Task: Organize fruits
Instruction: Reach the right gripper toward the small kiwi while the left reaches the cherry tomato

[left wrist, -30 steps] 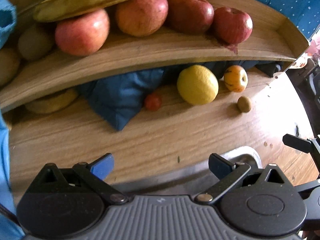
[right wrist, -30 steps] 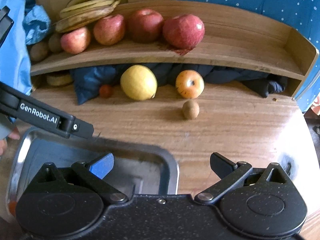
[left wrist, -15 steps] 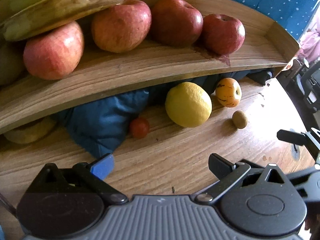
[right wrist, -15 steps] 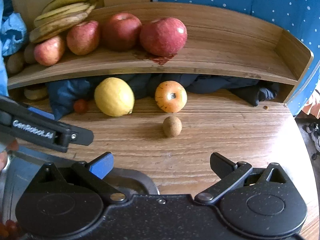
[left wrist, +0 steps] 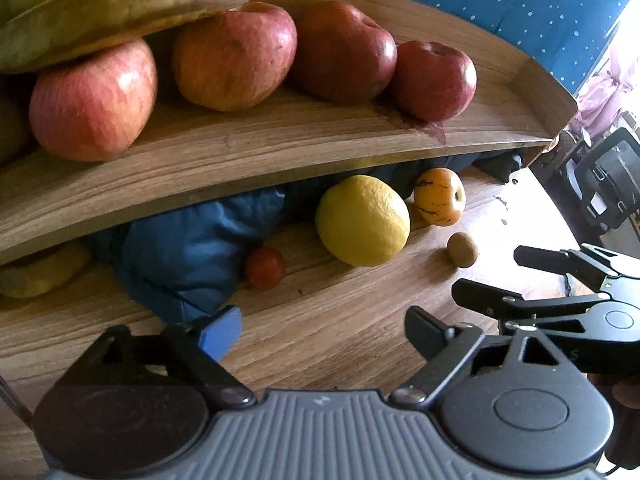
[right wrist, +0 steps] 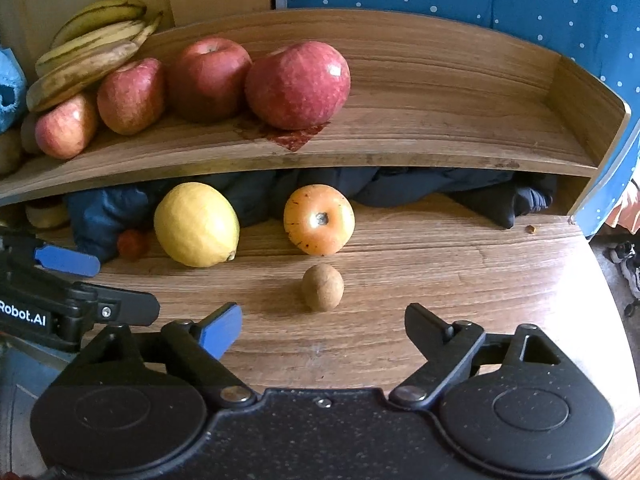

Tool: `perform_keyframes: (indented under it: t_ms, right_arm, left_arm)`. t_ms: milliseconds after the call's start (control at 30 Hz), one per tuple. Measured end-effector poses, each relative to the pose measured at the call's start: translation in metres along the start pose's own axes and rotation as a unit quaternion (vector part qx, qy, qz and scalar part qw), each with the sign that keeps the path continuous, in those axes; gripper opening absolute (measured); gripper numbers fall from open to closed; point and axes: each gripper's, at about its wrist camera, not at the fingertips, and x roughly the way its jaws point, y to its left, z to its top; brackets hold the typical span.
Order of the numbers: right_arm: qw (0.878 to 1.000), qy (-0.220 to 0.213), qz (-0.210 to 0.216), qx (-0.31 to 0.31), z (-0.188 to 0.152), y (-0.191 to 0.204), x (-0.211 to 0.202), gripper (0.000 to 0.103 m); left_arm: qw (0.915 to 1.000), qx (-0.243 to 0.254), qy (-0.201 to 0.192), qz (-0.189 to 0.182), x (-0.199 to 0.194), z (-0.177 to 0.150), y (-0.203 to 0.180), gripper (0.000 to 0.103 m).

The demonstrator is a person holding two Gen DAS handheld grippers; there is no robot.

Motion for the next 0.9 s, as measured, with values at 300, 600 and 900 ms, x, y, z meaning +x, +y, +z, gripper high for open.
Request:
perform_keyframes:
  t_ms: [300,600,900]
  right_arm:
    - [1.000,0.002,0.000,0.000,0.001,0.000,0.006,0.078]
    - [1.000,-0.004,0.008,0.004,0.004,0.002,0.013,0.070]
    - [1.000,0.000,0.015,0.011,0.007,0.003,0.024,0.063]
  left_arm:
    - [0.9998,-0.013,-0.005,0.012,-0.001,0.004,0.006,0.081]
    - [0.9994,-0.026,-0.016,0.019,0.002,0.009,0.009,0.069]
    - [0.9982,-0.046,-0.022,0.033,0.005,0.016,0.015,0.064]
